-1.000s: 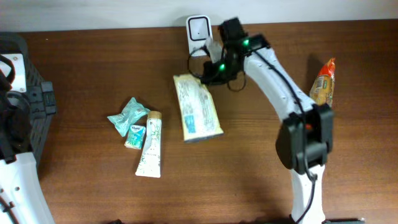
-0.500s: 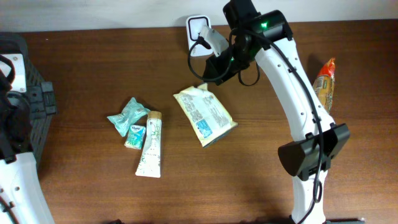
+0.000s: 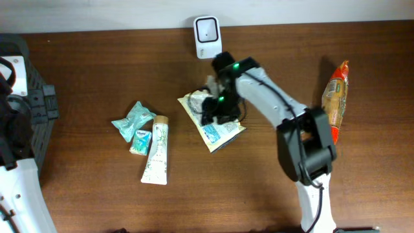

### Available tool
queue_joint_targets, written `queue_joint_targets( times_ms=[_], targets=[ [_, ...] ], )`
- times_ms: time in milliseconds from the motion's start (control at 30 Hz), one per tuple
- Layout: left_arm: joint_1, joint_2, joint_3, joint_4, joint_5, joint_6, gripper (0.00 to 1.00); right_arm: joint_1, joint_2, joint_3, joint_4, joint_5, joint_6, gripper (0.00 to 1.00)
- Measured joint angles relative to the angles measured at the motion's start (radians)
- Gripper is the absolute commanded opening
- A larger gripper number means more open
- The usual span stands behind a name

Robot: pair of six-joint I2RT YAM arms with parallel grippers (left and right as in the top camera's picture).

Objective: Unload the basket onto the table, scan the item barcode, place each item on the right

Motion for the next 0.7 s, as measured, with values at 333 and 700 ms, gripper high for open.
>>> queue_joint_targets(
  times_ms=[333,700],
  targets=[
    [0.0,0.0,0.0,0.0,0.0,0.0,0.99,0.145,0.0,-0.141,0.088,-0.004,0.085,0.58],
    [0.0,0.0,0.0,0.0,0.0,0.0,0.99,-0.223,0.0,-0.132,-0.061,-0.051,-0.11,0.65]
  ],
)
